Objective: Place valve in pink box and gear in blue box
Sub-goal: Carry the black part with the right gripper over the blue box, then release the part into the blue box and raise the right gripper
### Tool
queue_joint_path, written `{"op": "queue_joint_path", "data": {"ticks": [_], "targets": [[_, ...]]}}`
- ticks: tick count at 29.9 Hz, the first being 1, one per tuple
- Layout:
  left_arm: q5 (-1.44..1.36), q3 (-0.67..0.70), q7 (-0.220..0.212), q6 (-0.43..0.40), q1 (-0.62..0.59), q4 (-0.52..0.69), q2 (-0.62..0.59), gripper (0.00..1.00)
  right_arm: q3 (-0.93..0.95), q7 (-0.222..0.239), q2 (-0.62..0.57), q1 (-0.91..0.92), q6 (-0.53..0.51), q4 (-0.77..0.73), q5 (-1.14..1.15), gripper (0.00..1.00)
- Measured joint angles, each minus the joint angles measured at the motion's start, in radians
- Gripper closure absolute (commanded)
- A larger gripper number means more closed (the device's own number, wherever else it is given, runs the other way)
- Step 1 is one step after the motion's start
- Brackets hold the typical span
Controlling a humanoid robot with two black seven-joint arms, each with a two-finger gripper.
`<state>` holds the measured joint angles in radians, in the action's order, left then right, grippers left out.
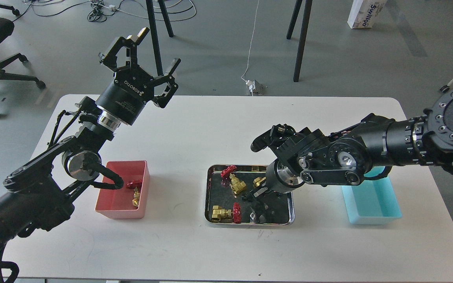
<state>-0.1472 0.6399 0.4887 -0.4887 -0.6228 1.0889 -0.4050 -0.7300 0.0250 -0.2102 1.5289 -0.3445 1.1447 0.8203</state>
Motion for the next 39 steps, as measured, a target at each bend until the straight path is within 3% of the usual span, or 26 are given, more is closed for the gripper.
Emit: {"op": "queue_joint_path", "data": {"ticks": [5, 11, 15, 16, 18, 27, 30, 33, 36, 39], "targets": [[-0.001, 0.000, 0.000, 0.000, 0.000, -0.001, 0.023, 0.14, 0.019, -0.001, -0.317, 0.003, -0.005, 0.060, 0.015, 0.85], [-0.014, -0.001, 0.000, 0.000, -0.003, -0.003, 0.058, 0.14, 0.024, -0.002, -0.515, -0.040, -0.003, 0.105, 0.020, 0.83], [-0.030, -0.002, 0.000, 0.000, -0.003, -0.003, 0.066, 0.13, 0.075, -0.002, -0.538, -0.102, 0.009, 0.111, 0.022, 0.51], [-0.031, -0.002, 0.000, 0.000, -0.003, -0.003, 0.066, 0.13, 0.097, -0.001, -0.538, -0.121, 0.011, 0.111, 0.022, 0.38], [-0.032, -0.002, 0.000, 0.000, -0.003, -0.003, 0.066, 0.14, 0.137, 0.000, -0.539, -0.153, 0.014, 0.109, 0.022, 0.00], [-0.034, -0.003, 0.000, 0.000, -0.003, -0.004, 0.060, 0.13, 0.270, 0.003, -0.603, -0.192, 0.023, 0.103, 0.005, 0.00], [-0.034, -0.001, 0.000, 0.000, -0.026, -0.027, 0.054, 0.13, 0.411, -0.001, -0.648, -0.209, 0.081, 0.097, -0.058, 0.00], [-0.034, 0.000, 0.000, 0.000, -0.090, -0.090, 0.052, 0.13, 0.593, -0.013, -0.665, -0.245, 0.168, 0.090, -0.264, 0.00], [-0.036, -0.001, 0.000, 0.000, -0.166, -0.203, 0.062, 0.11, 0.780, -0.083, -0.668, -0.281, 0.202, 0.070, -0.560, 0.00], [-0.059, -0.010, 0.000, 0.000, -0.246, -0.319, 0.112, 0.11, 0.935, -0.195, -0.658, -0.322, 0.187, 0.057, -0.836, 0.00]]}}
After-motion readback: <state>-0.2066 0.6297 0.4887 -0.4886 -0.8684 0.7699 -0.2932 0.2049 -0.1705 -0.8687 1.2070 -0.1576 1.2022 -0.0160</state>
